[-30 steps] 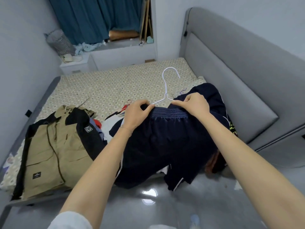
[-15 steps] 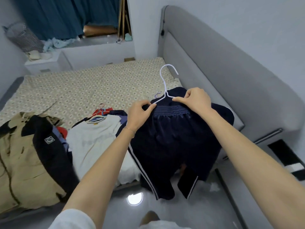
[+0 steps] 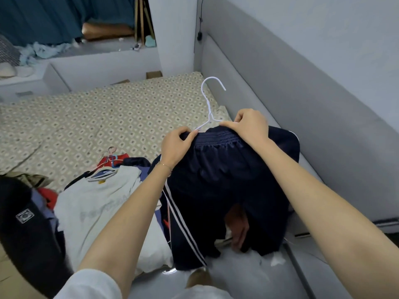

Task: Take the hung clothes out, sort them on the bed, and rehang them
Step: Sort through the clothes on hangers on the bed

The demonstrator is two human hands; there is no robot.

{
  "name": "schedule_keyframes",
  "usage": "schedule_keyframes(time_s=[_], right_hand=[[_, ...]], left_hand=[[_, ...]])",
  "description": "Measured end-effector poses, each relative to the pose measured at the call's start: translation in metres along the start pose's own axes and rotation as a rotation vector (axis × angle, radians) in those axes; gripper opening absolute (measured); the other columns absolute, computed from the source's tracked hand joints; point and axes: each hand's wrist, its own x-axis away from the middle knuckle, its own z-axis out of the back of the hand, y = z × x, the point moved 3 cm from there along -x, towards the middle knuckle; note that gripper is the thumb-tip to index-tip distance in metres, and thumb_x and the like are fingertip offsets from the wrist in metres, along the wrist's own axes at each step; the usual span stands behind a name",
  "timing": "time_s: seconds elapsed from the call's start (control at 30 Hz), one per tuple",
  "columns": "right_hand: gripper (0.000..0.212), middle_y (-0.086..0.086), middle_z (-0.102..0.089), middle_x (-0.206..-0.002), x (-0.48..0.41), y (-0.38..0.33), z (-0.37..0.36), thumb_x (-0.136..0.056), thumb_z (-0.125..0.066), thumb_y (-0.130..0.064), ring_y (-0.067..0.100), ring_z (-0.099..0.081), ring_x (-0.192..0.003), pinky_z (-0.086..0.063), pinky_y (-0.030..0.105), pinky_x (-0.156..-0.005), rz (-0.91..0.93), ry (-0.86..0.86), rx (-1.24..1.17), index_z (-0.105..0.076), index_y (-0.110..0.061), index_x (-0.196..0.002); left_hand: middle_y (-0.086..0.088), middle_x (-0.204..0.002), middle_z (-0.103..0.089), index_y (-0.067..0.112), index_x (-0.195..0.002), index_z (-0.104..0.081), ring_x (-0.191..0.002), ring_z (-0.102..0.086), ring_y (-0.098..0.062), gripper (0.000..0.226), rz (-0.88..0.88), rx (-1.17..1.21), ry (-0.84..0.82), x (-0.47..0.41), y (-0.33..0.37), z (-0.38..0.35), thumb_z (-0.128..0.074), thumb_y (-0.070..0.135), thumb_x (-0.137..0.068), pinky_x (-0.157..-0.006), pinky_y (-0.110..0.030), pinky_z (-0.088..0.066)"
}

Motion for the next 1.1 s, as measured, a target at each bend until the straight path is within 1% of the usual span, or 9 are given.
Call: schedule_keyframes(time_s=[0.17,0.3,0.57,0.73,0.83,0.9,0.97,1.03,1.1], right_hand=[[0.057,0.001,-0.062,-0.068,-0.077,-0.008,-0.032,-0.072,-0.072,-0.066,0.024,-0.06,-0.07,-0.047,0.037,-0.064,0.001,-0.044,0.01,-0.056,-0.011,-0.072],[0.055,0.001,-0.06,-0.069,-0.119,0.004,-0.076,-0.074,-0.071,-0.065,0.024,-0.055,-0.069,-0.042,0.035,-0.062,-0.034,-0.102,0.0,-0.047,-0.016,-0.066],[0.049,0.001,-0.066,-0.079,-0.187,0.051,-0.198,-0.081,-0.069,-0.057,0.021,-0.059,-0.076,-0.046,0.038,-0.073,-0.045,-0.345,-0.064,-0.061,-0.008,-0.079],[0.028,0.003,-0.068,-0.085,-0.222,0.086,-0.273,-0.089,-0.069,-0.036,0.026,-0.06,-0.084,-0.047,0.041,-0.08,0.068,-0.403,-0.047,-0.067,-0.009,-0.082],[0.023,0.004,-0.063,-0.088,-0.237,0.097,-0.312,-0.092,-0.066,-0.034,0.026,-0.055,-0.088,-0.042,0.038,-0.082,0.159,-0.405,0.067,-0.068,-0.013,-0.084],[0.023,0.005,-0.061,-0.092,-0.246,0.102,-0.331,-0.094,-0.062,-0.035,0.026,-0.053,-0.09,-0.035,0.036,-0.081,0.198,-0.384,0.174,-0.069,-0.014,-0.088],[0.021,0.006,-0.063,-0.095,-0.253,0.11,-0.346,-0.097,-0.058,-0.032,0.027,-0.054,-0.094,-0.032,0.035,-0.08,0.19,-0.376,0.276,-0.071,-0.015,-0.094],[0.022,0.006,-0.064,-0.096,-0.257,0.119,-0.356,-0.099,-0.053,-0.026,0.028,-0.054,-0.097,-0.033,0.036,-0.083,0.159,-0.381,0.37,-0.073,-0.019,-0.1],[0.024,0.006,-0.064,-0.096,-0.258,0.124,-0.361,-0.099,-0.05,-0.023,0.029,-0.052,-0.098,-0.035,0.038,-0.087,0.122,-0.397,0.423,-0.074,-0.021,-0.101]], left_hand=[[0.008,-0.074,-0.067,0.022,-0.074,-0.066,-0.075,-0.062,-0.01,0.03,0.037,0.023,-0.022,-0.073,-0.03,-0.009,-0.06,0.045,-0.093,-0.072,-0.036,-0.05],[0.006,-0.073,-0.066,0.021,-0.073,-0.066,-0.072,-0.06,-0.011,0.038,0.093,0.004,-0.053,-0.11,-0.063,-0.026,-0.058,0.053,-0.091,-0.067,-0.031,-0.046],[0.012,-0.074,-0.064,0.02,-0.074,-0.07,-0.078,-0.06,-0.015,0.029,0.187,-0.134,-0.127,-0.165,-0.171,-0.081,-0.062,0.041,-0.093,-0.072,-0.036,-0.049],[0.003,-0.082,-0.067,0.015,-0.078,-0.071,-0.082,-0.06,-0.022,0.031,0.282,-0.207,-0.143,-0.18,-0.241,-0.127,-0.06,0.038,-0.096,-0.075,-0.041,-0.049],[-0.001,-0.089,-0.067,0.012,-0.083,-0.071,-0.087,-0.059,-0.025,0.03,0.352,-0.216,-0.15,-0.184,-0.275,-0.151,-0.058,0.035,-0.098,-0.08,-0.038,-0.047],[-0.003,-0.099,-0.067,0.011,-0.094,-0.071,-0.095,-0.06,-0.026,0.023,0.376,-0.209,-0.155,-0.186,-0.293,-0.163,-0.058,0.029,-0.098,-0.083,-0.033,-0.043],[-0.006,-0.121,-0.063,0.012,-0.116,-0.066,-0.114,-0.056,-0.025,0.024,0.397,-0.207,-0.183,-0.184,-0.305,-0.167,-0.057,0.026,-0.098,-0.091,-0.029,-0.04],[-0.008,-0.142,-0.053,0.013,-0.133,-0.058,-0.134,-0.046,-0.024,0.036,0.398,-0.223,-0.199,-0.176,-0.313,-0.164,-0.056,0.026,-0.1,-0.105,-0.031,-0.035],[-0.01,-0.149,-0.047,0.015,-0.138,-0.055,-0.141,-0.039,-0.025,0.04,0.376,-0.259,-0.184,-0.167,-0.315,-0.152,-0.053,0.029,-0.101,-0.112,-0.038,-0.031]])
